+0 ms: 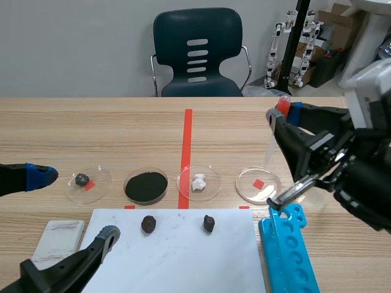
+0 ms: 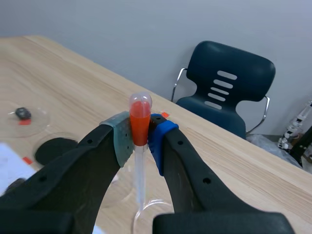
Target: Draw acid from the petri dish
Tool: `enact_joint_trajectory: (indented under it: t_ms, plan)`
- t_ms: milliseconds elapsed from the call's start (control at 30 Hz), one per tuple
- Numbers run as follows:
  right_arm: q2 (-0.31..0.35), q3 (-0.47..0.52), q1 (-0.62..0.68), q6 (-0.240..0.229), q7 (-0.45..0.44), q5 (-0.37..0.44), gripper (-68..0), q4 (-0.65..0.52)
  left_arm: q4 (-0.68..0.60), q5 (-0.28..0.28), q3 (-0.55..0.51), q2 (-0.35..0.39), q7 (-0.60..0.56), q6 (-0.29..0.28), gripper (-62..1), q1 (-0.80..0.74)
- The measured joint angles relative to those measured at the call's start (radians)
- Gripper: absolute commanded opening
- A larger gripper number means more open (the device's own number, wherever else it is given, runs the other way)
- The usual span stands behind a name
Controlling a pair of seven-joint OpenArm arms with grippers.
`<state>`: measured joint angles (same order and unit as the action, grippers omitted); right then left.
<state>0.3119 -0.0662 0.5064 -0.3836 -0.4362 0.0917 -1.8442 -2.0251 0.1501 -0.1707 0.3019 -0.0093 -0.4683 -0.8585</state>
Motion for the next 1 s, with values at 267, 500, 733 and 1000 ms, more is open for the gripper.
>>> enact_joint_trajectory:
  t_ms: [267,500,733,1000]
  plan:
    - [0.015,0.108,0.32,-0.027,-0.056,0.0,-59.2,-0.19,0.0,0.0,0.0,0.0,0.0,0.0,1.4,0.0]
    - [0.015,0.26,0.521,-0.167,-0.212,-0.025,-59.2,-0.225,0.0,0.0,0.0,0.0,0.0,0.0,1.4,0.0]
    - [0.015,0.353,0.613,-0.22,-0.333,-0.035,-59.2,-0.224,0.0,0.0,0.0,0.0,0.0,0.0,1.4,0.0]
    - [0.015,0.366,0.614,-0.22,-0.345,-0.035,-59.2,-0.224,0.0,0.0,0.0,0.0,0.0,0.0,1.4,0.0]
